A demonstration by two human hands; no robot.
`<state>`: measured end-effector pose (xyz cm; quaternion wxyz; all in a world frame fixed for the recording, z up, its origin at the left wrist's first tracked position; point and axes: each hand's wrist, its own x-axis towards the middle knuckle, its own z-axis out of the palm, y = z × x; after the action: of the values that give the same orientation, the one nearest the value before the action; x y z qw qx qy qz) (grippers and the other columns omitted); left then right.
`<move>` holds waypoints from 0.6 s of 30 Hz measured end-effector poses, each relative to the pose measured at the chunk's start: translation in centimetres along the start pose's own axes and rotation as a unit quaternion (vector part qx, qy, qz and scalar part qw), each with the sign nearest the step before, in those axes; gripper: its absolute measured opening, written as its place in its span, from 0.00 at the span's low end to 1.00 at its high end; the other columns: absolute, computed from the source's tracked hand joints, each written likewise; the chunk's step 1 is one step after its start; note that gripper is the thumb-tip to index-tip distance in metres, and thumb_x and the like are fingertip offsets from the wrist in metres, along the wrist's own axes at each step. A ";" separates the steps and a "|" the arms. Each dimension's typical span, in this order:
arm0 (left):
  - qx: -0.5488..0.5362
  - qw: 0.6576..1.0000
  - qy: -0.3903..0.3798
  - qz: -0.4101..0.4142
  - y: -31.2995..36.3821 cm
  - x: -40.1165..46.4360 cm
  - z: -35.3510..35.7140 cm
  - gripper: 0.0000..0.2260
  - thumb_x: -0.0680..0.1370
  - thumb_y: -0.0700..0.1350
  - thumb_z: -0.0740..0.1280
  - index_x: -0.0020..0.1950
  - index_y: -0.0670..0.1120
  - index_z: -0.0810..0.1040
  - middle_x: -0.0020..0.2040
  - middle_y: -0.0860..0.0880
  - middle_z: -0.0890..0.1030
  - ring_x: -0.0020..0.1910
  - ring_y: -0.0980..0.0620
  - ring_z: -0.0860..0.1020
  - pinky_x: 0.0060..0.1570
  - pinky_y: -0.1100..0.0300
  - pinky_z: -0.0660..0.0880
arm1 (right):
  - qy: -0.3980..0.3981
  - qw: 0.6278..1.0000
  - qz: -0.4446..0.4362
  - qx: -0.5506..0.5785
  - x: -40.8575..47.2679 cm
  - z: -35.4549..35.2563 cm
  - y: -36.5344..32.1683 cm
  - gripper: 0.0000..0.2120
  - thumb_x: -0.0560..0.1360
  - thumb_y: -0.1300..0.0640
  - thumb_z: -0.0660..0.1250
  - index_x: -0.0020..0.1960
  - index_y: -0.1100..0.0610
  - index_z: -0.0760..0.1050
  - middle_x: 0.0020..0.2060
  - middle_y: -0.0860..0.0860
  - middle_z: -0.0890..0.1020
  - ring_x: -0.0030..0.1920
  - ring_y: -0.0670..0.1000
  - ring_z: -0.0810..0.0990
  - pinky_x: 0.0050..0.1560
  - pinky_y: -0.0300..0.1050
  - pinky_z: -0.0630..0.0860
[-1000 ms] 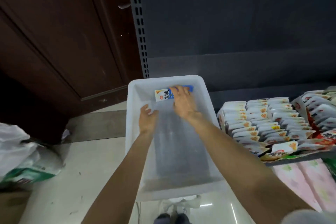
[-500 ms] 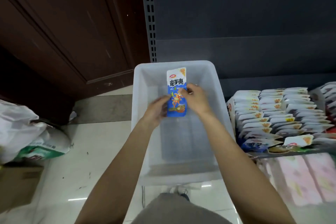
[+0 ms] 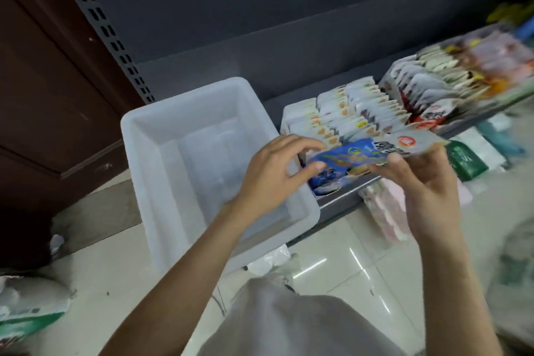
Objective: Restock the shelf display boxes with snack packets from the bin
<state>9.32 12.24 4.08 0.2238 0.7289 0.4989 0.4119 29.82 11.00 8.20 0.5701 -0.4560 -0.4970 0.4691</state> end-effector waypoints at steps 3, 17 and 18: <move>0.133 0.989 -0.065 0.016 -1.9 0.6 3.0 0.19 0.69 0.56 0.72 0.57 0.50 0.78 0.62 0.50 0.74 0.62 0.52 0.67 0.61 0.57 0.64 | 0.056 0.997 0.001 -0.053 -0.6 -4.1 1.0 0.05 0.73 0.57 0.65 0.48 0.50 0.71 0.37 0.42 0.82 0.41 0.43 0.83 0.44 0.37 0.78; 0.171 0.981 -0.080 0.045 -1.7 1.9 5.0 0.15 0.72 0.50 0.70 0.58 0.54 0.75 0.54 0.54 0.79 0.54 0.52 0.74 0.52 0.60 0.62 | -0.140 0.985 0.039 -0.097 0.5 -7.4 3.3 0.10 0.78 0.56 0.59 0.60 0.51 0.67 0.55 0.49 0.82 0.55 0.50 0.81 0.53 0.45 0.78; 0.164 0.983 -0.070 0.030 -1.8 2.3 5.2 0.13 0.73 0.47 0.71 0.57 0.52 0.76 0.53 0.54 0.80 0.53 0.51 0.75 0.50 0.60 0.63 | -0.170 0.979 0.040 -0.101 0.7 -6.8 3.7 0.12 0.79 0.57 0.60 0.62 0.51 0.68 0.57 0.50 0.81 0.57 0.51 0.80 0.55 0.45 0.77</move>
<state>13.00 15.51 0.71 0.1232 0.7976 0.5207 0.2786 36.36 11.86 4.06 0.4089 -0.4439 -0.6130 0.5098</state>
